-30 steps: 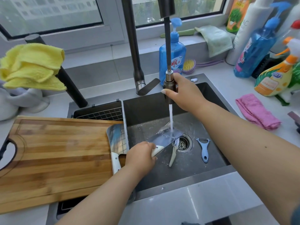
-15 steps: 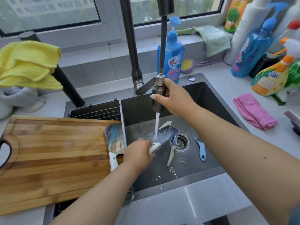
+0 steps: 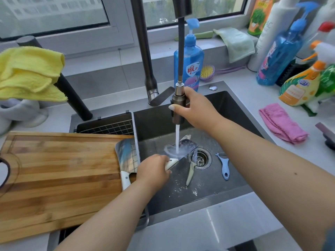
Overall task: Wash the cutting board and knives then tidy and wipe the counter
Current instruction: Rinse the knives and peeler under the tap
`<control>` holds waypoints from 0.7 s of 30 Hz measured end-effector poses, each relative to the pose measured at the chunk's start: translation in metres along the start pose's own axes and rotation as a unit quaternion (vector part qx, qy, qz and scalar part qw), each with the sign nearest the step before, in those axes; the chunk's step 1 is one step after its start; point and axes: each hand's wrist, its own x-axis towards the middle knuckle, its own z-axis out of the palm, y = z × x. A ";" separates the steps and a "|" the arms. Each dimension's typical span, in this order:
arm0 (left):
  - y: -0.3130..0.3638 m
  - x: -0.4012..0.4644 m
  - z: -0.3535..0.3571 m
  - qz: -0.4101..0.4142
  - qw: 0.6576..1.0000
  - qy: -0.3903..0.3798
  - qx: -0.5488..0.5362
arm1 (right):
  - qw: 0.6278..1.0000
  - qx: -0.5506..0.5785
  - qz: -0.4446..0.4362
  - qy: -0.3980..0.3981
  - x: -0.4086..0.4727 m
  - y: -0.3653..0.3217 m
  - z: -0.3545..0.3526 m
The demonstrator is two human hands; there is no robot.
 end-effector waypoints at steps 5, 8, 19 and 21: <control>0.000 -0.001 0.000 -0.017 1.000 0.000 -0.020 | 1.000 -0.012 -0.001 0.007 0.003 0.002 0.000; 0.002 -0.002 0.000 -0.045 0.997 -0.009 -0.063 | 0.999 -0.046 0.000 0.018 0.005 0.007 -0.007; -0.006 0.006 0.001 -0.312 0.778 -0.057 -0.542 | 0.999 -0.021 0.001 0.027 0.005 0.005 -0.001; -0.008 0.008 0.001 -0.308 0.765 -0.056 -0.563 | 1.000 0.007 0.007 0.017 0.003 0.002 0.005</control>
